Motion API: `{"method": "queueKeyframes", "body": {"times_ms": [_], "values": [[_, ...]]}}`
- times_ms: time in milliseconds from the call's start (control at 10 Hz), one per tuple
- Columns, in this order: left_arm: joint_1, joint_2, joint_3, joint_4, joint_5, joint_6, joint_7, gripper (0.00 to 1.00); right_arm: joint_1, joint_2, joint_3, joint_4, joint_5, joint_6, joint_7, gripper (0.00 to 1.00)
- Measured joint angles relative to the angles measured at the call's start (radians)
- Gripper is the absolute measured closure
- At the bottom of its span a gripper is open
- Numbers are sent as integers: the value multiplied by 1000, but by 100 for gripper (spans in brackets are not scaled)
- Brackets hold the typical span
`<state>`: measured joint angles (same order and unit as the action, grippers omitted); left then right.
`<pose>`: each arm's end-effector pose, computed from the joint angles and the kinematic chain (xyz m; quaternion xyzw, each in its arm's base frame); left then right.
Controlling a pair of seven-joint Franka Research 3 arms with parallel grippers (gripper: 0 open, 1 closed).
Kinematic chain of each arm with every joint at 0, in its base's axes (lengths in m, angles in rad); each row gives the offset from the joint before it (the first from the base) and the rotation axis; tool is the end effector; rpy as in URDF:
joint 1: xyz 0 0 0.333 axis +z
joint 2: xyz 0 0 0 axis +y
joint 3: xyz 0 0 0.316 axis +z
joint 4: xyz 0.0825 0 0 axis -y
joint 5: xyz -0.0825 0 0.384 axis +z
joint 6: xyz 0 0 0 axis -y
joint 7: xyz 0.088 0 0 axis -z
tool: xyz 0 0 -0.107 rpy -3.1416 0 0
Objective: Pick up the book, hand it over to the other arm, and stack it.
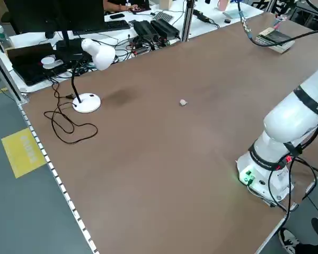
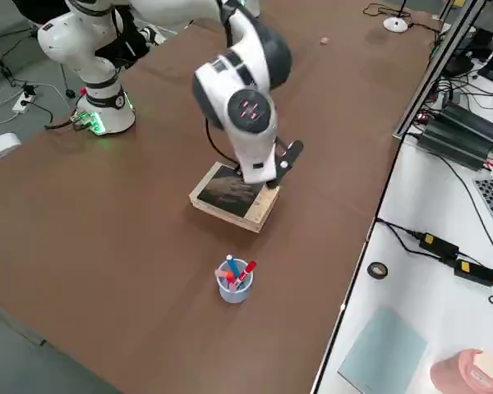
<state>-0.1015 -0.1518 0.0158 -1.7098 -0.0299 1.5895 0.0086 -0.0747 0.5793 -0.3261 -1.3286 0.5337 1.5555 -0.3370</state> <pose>0.5059 -0.0460 0.6411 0.9986 -0.0471 0.0151 0.0167 0.6623 -0.1712 0.3925 -0.9706 0.0593 0.0851 0.2174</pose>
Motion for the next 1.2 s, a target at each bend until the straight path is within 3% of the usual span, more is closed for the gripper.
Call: {"method": "queueKeyframes", "body": {"times_ms": [200,500,900,1200], "values": [[0,4,0,2,0,0,0,0,41,-48,45,8,-159,51,108,24],[1,5,0,9,0,0,0,0,122,-151,75,9,-343,59,238,4],[1,18,0,32,0,0,0,0,159,-279,75,-17,-470,56,260,0],[1,25,0,36,0,0,0,0,168,-327,75,-45,-518,58,260,0]]}}
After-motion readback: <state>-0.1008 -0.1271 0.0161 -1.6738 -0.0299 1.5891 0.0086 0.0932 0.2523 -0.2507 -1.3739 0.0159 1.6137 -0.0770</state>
